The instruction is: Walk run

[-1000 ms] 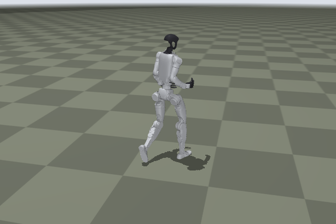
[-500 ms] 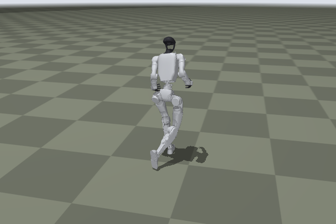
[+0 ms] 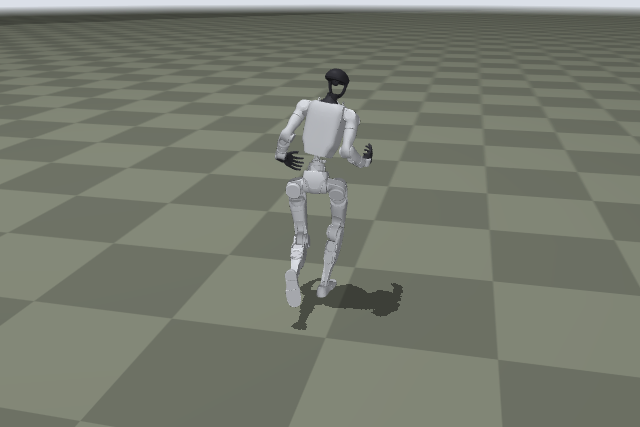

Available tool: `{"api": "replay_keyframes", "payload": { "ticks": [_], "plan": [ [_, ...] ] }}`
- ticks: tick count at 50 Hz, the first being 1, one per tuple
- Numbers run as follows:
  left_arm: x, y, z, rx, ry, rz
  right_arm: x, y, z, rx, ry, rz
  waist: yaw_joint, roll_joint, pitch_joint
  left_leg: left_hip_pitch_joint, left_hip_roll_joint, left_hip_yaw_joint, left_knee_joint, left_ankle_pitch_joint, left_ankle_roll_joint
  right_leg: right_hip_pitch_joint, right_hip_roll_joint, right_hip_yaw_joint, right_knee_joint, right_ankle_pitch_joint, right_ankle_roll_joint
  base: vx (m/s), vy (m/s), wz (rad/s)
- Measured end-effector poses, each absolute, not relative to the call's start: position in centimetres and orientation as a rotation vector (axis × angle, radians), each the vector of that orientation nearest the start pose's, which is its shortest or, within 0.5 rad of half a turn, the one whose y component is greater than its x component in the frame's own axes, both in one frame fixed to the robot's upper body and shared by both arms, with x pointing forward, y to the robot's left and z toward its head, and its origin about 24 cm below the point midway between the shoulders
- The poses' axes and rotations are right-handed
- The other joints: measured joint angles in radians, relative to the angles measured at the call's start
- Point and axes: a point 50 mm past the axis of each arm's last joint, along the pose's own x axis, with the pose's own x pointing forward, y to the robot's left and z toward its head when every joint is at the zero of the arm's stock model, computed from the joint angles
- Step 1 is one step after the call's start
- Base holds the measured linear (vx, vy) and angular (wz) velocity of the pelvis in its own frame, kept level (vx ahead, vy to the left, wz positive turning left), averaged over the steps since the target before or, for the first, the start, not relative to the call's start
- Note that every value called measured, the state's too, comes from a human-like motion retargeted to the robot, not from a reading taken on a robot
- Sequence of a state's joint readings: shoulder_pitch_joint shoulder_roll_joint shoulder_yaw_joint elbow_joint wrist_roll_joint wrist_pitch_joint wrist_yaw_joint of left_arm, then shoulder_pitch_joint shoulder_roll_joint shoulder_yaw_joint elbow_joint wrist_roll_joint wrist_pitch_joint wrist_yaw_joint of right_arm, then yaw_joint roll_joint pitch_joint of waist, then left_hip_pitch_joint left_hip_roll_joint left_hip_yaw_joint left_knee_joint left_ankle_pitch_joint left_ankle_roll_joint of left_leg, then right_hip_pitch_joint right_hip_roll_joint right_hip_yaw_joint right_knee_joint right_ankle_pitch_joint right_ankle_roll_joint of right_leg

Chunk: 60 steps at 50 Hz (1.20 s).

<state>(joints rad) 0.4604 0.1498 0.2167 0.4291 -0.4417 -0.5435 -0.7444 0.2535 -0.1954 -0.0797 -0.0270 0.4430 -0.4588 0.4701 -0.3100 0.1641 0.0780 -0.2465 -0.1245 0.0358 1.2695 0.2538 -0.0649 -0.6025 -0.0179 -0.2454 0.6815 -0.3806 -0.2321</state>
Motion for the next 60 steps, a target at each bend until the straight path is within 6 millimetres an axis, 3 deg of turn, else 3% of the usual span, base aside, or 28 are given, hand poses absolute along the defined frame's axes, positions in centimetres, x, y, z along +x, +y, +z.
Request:
{"api": "replay_keyframes", "payload": {
  "ticks": [3,5,8,10,12,15,17,18,20,22,23,25,28,30,32,35,37,38,39,40,42,44,46,50,53,56,58,60],
  "plan": [
    [4.1,23.9,-7.7,-0.332,0.331,-0.151,20.7,-21.2,6.4,0.13,-0.369,0.295,0.168,-0.075,-0.043,-0.276,0.113,0.18,0.09,-0.217,0.114,0.19,0.058,0.069,-0.081,-0.057,-0.016,2.47,-0.31,-1.19],
    [2.0,24.3,-7.8,-0.371,0.348,-0.095,20.7,-21.8,6.6,0.108,-0.382,0.272,0.279,-0.096,-0.067,-0.452,0.13,0.189,0.001,-0.296,0.114,0.35,0.116,0.078,-0.237,0.07,0.01,2.46,-0.17,-0.8],
    [1.4,24.6,-7.2,-0.349,0.292,0.001,20.0,-22.2,6.1,0.09,-0.37,0.228,0.405,-0.195,-0.09,-0.597,0.115,0.286,-0.375,-0.304,0.168,0.568,0.071,0.051,-0.45,0.672,0.119,2.59,-0.22,-0.42],
    [2.1,24.2,-6.8,-0.337,0.247,0.038,19.1,-22.0,5.2,0.102,-0.34,0.204,0.472,-0.259,-0.055,-0.56,0.048,0.307,-0.701,-0.336,0.195,0.64,-0.012,0.033,-0.331,0.904,0.207,2.55,-0.23,-0.11],
    [4.7,23.3,-6.3,-0.321,0.165,0.051,18.8,-21.5,4.8,0.124,-0.33,0.194,0.495,-0.281,0.014,-0.492,-0.035,0.225,-0.927,-0.396,0.159,0.66,-0.076,-0.005,-0.036,0.904,0.22,2.52,-0.26,0.57],
    [10.2,21.9,-4.4,-0.3,-0.015,0.103,19.4,-19.9,4.5,0.179,-0.334,0.231,0.416,-0.257,0.101,-0.329,-0.017,0.193,-1.048,-0.427,0.09,0.676,0.122,0.077,0.178,0.904,0.2,2.37,-0.36,1.05],
    [13.7,21.4,-1.7,-0.301,-0.18,0.097,18.7,-18.9,3.6,0.212,-0.3,0.279,0.337,-0.238,0.103,-0.294,-0.032,0.13,-0.881,-0.405,0.261,0.632,0.156,-0.062,0.29,0.898,0.175,2.96,-0.49,1.04],
    [14.8,21.4,-0.3,-0.3,-0.258,0.085,17.6,-18.1,2.4,0.244,-0.244,0.307,0.298,-0.216,0.092,-0.294,-0.004,-0.007,-0.759,-0.472,0.253,0.614,0.179,-0.153,0.327,0.881,0.109,2.68,-0.54,1.1],
    [18.1,20.2,2.9,-0.382,-0.47,0.039,14.5,-17.6,-0.6,0.327,-0.08,0.317,0.206,-0.205,0.074,-0.246,0.058,-0.007,-0.557,-0.642,0.267,0.467,0.155,-0.24,0.525,0.717,0.063,2.85,-0.7,1.24],
    [22.1,20.6,7.3,-0.534,-0.753,-0.004,11.9,-17.5,-2.9,0.443,0.049,0.311,0.185,-0.207,-0.002,-0.184,0.013,-0.055,-0.565,-0.728,0.244,0.213,0.074,-0.211,0.624,0.525,0.042,2.32,-0.69,0.52],
    [23.2,19.6,8.7,-0.585,-0.817,-0.069,10.0,-17.8,-4.1,0.483,0.127,0.269,0.152,-0.204,-0.036,-0.109,0.034,-0.046,-0.598,-0.744,0.242,0.129,0.035,-0.238,0.597,0.442,0.018,2.33,-0.7,0.89],
    [24.0,18.7,11.1,-0.572,-0.903,-0.192,6.9,-18.4,-5.5,0.503,0.242,0.198,0.107,-0.197,-0.086,0.043,0.02,-0.058,-0.718,-0.669,0.207,-0.013,-0.016,-0.204,0.456,0.354,0.02,2.52,-0.8,0.73],
    [23.7,19.7,12.6,-0.416,-0.923,-0.235,4.8,-20.4,-5.6,0.381,0.306,0.127,-0.025,-0.115,-0.139,0.273,0.094,-0.077,-0.985,-0.103,0.019,-0.159,-0.017,-0.097,0.097,0.389,0.14,2.63,-0.66,0.74],
    [23.1,20.7,12.3,-0.336,-0.867,-0.221,4.0,-21.8,-4.9,0.265,0.316,0.117,-0.091,-0.037,-0.14,0.37,0.136,-0.168,-1.03,0.27,-0.145,-0.181,-0.001,-0.05,-0.172,0.405,0.207,2.67,-0.54,0.21],
    [22.5,21.3,11.4,-0.277,-0.779,-0.233,5.0,-22.6,-4.0,0.175,0.287,0.129,-0.139,0.0,-0.102,0.389,0.193,-0.002,-0.812,0.27,-0.197,-0.162,-0.006,0.014,-0.36,0.356,0.301,2.64,-0.57,-0.29],
    [21.1,21.6,9.4,-0.24,-0.655,-0.247,7.8,-21.9,-2.7,0.124,0.189,0.166,-0.191,-0.019,-0.082,0.462,0.126,-0.097,-0.676,0.27,-0.197,-0.073,-0.081,0.0,-0.529,0.29,0.369,2.43,-0.73,-0.19],
    [20.2,21.7,7.1,-0.273,-0.559,-0.214,10.3,-20.9,-1.3,0.133,0.09,0.195,-0.211,-0.064,-0.075,0.47,0.091,-0.042,-0.542,0.27,-0.186,-0.041,-0.111,0.033,-0.467,0.364,0.206,2.82,-0.82,-0.19],
    [19.7,21.6,5.6,-0.298,-0.505,-0.202,11.6,-20.3,-0.4,0.146,0.033,0.212,-0.195,-0.075,-0.084,0.443,0.088,0.009,-0.469,0.27,-0.151,-0.045,-0.111,0.035,-0.394,0.408,0.059,2.37,-0.7,-1.2],
    [18.3,21.5,3.3,-0.316,-0.411,-0.198,12.5,-19.6,0.1,0.173,-0.002,0.232,-0.144,-0.084,-0.1,0.413,0.052,0.069,-0.381,0.245,-0.108,-0.04,-0.055,0.118,-0.284,0.36,0.021,2.72,-0.89,-2.3],
    [16.3,21.3,0.7,-0.339,-0.296,-0.199,13.1,-18.7,0.5,0.21,-0.026,0.253,-0.075,-0.093,-0.121,0.382,0.001,0.134,-0.284,0.208,-0.06,-0.03,0.029,0.242,-0.154,0.265,0.037,3.19,-1.0,-2.08],
    [12.4,20.1,-3.7,-0.372,-0.055,-0.275,15.2,-19.7,1.1,0.315,-0.102,0.225,0.042,-0.07,-0.142,0.126,0.05,0.071,0.003,0.022,-0.043,0.038,0.028,0.093,-0.108,0.186,0.002,2.71,-0.6,-0.95],
    [9.2,20.0,-5.8,-0.425,0.079,-0.256,17.1,-18.8,1.9,0.321,-0.145,0.302,0.153,-0.111,-0.173,-0.059,0.118,0.154,0.021,-0.112,0.024,0.16,0.099,0.165,-0.149,0.134,-0.026,2.08,-0.36,-1.65],
    [6.0,21.0,-6.7,-0.453,0.163,-0.189,17.8,-18.2,2.7,0.269,-0.173,0.363,0.23,-0.144,-0.195,-0.199,0.124,0.215,-0.126,-0.192,0.086,0.302,0.122,0.183,-0.268,0.269,-0.004,2.74,-0.12,-1.16],
    [3.3,23.0,-6.7,-0.448,0.188,-0.055,17.7,-18.7,3.6,0.194,-0.208,0.393,0.366,-0.208,-0.173,-0.34,0.086,0.29,-0.66,-0.27,0.185,0.581,0.062,0.074,-0.478,0.882,0.196,2.33,-0.15,-0.4],
    [3.6,24.4,-5.7,-0.412,0.139,-0.003,17.0,-18.5,3.4,0.193,-0.199,0.424,0.405,-0.289,-0.091,-0.277,-0.06,0.225,-1.039,-0.347,0.195,0.693,-0.057,-0.012,-0.186,0.904,0.361,2.33,-0.29,-0.01],
    [6.7,25.4,-3.6,-0.322,0.024,-0.025,17.3,-17.3,3.5,0.249,-0.227,0.456,0.387,-0.261,-0.054,-0.216,-0.025,0.155,-1.216,-0.432,0.118,0.79,0.072,-0.005,-0.139,0.904,0.301,2.49,-0.33,0.37],
    [9.7,25.1,-1.9,-0.272,-0.083,-0.057,17.7,-16.3,3.6,0.303,-0.241,0.486,0.387,-0.174,-0.026,-0.192,0.072,0.085,-1.17,-0.337,0.107,0.837,0.219,-0.012,-0.108,0.904,0.231,2.25,-0.4,-0.02],
    [12.9,24.1,0.0,-0.251,-0.211,-0.097,17.4,-15.3,3.0,0.368,-0.218,0.528,0.333,-0.179,-0.06,-0.251,0.074,0.141,-0.878,-0.343,0.327,0.767,0.235,-0.099,0.04,0.852,0.197,2.47,-0.38,0.71]
  ]
}}
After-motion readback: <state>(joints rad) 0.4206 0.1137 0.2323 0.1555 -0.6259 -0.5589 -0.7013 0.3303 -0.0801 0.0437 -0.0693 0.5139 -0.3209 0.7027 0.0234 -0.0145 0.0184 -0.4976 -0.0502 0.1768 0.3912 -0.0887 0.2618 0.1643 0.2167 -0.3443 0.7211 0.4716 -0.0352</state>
